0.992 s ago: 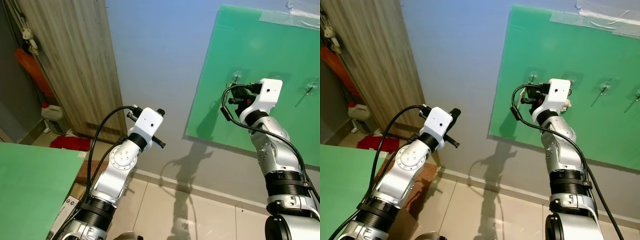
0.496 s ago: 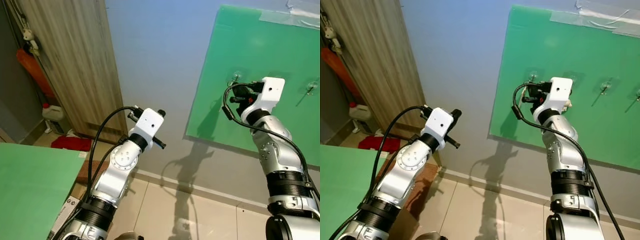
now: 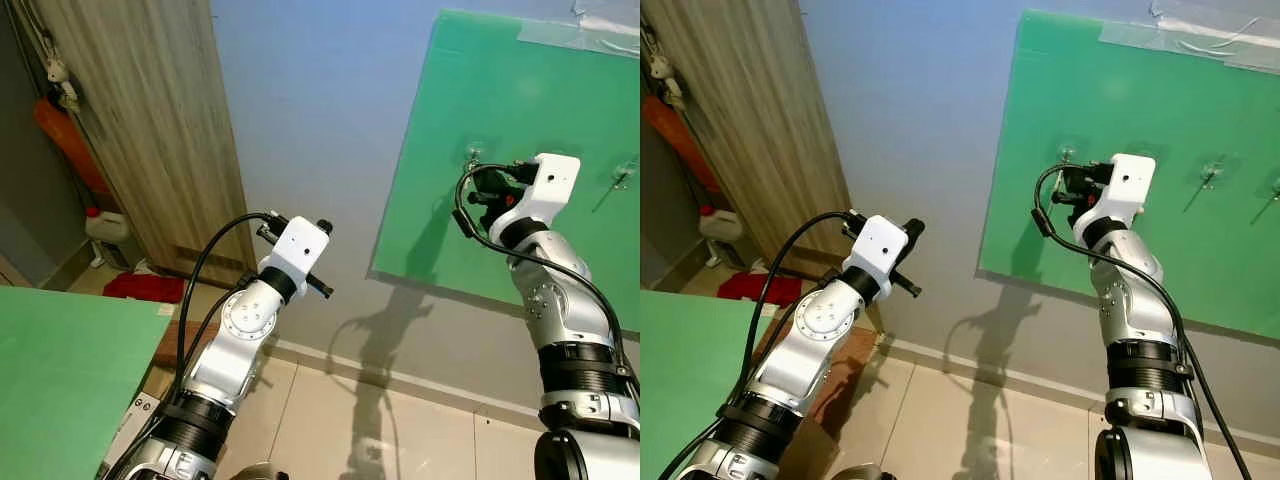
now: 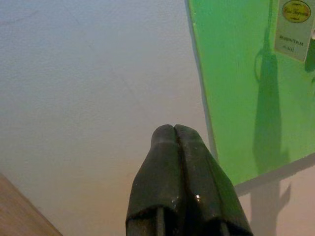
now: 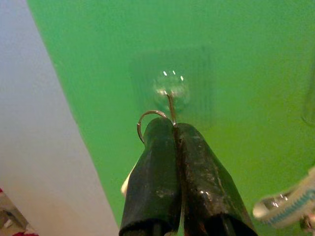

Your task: Hang keys on a hook

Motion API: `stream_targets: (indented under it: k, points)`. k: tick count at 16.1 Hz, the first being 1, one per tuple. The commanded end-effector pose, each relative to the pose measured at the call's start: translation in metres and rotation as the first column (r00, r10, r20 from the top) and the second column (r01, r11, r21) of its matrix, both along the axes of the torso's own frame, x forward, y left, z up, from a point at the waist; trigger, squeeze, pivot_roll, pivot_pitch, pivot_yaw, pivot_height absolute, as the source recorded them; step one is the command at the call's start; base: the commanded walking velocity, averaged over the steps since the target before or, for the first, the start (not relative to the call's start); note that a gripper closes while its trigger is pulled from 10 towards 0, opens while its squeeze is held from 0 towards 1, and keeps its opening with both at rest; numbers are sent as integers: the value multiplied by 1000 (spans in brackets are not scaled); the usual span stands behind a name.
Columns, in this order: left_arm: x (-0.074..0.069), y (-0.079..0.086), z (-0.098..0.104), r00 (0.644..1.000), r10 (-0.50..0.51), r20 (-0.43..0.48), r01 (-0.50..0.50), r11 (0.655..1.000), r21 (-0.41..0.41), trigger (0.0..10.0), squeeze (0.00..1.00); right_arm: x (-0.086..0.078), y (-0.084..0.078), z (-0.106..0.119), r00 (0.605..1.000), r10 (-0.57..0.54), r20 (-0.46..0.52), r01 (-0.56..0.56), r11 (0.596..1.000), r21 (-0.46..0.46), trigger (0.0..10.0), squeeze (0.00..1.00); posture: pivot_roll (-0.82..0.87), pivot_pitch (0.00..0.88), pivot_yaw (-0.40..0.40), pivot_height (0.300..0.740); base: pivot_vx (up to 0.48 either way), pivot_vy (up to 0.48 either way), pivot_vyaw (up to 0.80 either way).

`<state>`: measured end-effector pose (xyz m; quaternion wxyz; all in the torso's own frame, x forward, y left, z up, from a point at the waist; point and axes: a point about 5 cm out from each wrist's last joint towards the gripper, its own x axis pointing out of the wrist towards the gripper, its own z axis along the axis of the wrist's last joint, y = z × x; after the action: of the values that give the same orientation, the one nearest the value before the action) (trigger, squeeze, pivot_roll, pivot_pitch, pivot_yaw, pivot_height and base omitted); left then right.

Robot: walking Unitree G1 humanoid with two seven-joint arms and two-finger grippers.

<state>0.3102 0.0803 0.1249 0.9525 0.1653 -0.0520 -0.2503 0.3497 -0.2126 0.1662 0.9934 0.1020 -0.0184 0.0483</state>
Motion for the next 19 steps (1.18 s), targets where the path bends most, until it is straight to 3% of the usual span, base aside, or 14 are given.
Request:
stream_targets:
  k: [1, 7, 19]
  points:
    - [2, -4, 3, 1000, -22, 14, 22, 1000, 13, 10000, 0, -2, -3, 2, 1000, -11, 2, 11, 1000, 2, 10000, 0, 8, 0, 26, 740, 0, 0, 0]
    - [1, -5, 3, 1000, -23, 14, 23, 1000, 10, 10000, 0, 2, -3, 5, 1000, -16, -9, 17, 999, 49, 10000, 0, 8, 0, 26, 740, 0, 0, 0]
    - [1, -4, 3, 1000, -15, 16, 15, 1000, 11, 10000, 0, 6, 3, 8, 1000, 6, -2, -5, 999, 36, 10000, 0, 15, 0, 21, 740, 0, 0, 0]
